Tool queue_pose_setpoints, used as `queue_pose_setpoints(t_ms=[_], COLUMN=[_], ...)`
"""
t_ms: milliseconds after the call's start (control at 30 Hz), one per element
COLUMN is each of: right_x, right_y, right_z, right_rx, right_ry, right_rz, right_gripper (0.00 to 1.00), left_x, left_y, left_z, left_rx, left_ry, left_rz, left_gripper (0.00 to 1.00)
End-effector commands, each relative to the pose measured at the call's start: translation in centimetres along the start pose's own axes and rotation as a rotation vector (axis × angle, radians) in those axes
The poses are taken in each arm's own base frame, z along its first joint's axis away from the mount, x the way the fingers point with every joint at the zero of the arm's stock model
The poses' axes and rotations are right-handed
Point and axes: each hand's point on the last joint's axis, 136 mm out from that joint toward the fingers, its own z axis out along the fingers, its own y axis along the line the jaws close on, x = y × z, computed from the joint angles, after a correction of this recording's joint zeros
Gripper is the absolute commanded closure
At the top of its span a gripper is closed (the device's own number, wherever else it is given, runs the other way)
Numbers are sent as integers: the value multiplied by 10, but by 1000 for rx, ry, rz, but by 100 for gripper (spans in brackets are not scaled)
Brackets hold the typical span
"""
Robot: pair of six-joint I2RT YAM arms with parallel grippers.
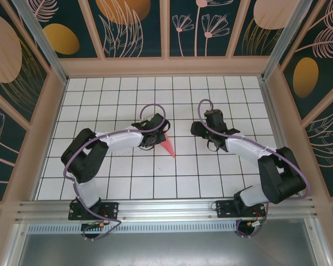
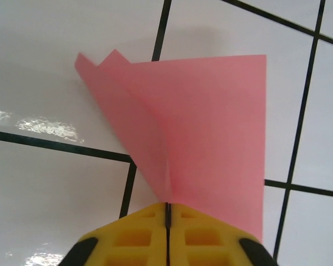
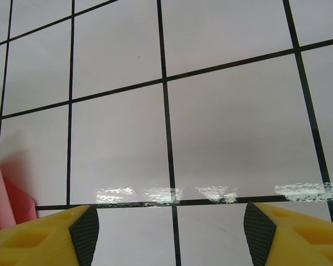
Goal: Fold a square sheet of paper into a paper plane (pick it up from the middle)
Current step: Turn over a paper plane at the center of the table.
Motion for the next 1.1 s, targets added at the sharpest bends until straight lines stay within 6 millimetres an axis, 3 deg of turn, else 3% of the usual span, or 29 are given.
queue_pose_setpoints(t_ms=[0,233,433,567,733,833,1067], right_x=[-5,-9,-12,-9,2,10,40], right_y=[2,8,15,22,36,51,89], right_z=[0,-6,-16,-20,-22,-25,-19], right_rx=[-13,-91,-147,-185,-226,-246,-237], right_ry=[-11,-13,-4,22,63,78,137], right_rz=[26,88,106,109,105,73,-45], right_gripper=[28,29,29,29,29,30,47], left_x=[-10,-39,-51,-41,-25,-20,-4], left_y=[-5,-40,-73,-83,-91,-84,-58], left_z=[-12,-56,-95,-97,-83,-70,-44], left_rx=[28,218,458,613,764,771,765], left_ry=[-43,-152,-238,-239,-188,-165,-105], left_rz=[-20,17,76,84,44,22,-54], left_gripper=[100,100,100,100,100,100,100])
